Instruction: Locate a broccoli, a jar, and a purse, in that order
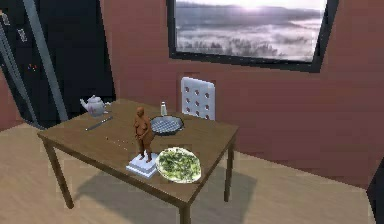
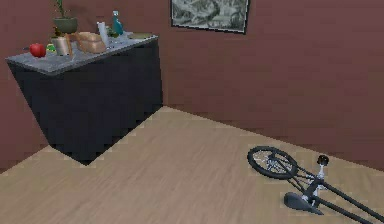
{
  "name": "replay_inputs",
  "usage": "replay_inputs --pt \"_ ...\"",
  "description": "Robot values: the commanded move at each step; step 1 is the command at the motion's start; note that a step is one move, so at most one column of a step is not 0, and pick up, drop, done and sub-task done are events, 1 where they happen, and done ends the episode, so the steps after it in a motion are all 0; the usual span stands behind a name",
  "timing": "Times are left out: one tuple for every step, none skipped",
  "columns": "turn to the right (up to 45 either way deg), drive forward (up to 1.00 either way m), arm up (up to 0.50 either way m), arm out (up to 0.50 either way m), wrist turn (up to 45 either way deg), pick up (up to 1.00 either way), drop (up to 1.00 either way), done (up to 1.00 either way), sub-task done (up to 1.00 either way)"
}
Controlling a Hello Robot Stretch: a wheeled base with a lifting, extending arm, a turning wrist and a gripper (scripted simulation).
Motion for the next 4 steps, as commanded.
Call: replay_inputs --pt "-45.0 0.00 0.00 0.00 0.0 0.00 0.00 0.00 0.00" --pt "-45.0 0.00 0.00 0.00 0.0 0.00 0.00 0.00 0.00" --pt "-45.0 0.00 0.00 0.00 0.0 0.00 0.00 0.00 0.00" --pt "-18.0 0.00 0.00 0.00 0.0 0.00 0.00 0.00 0.00"
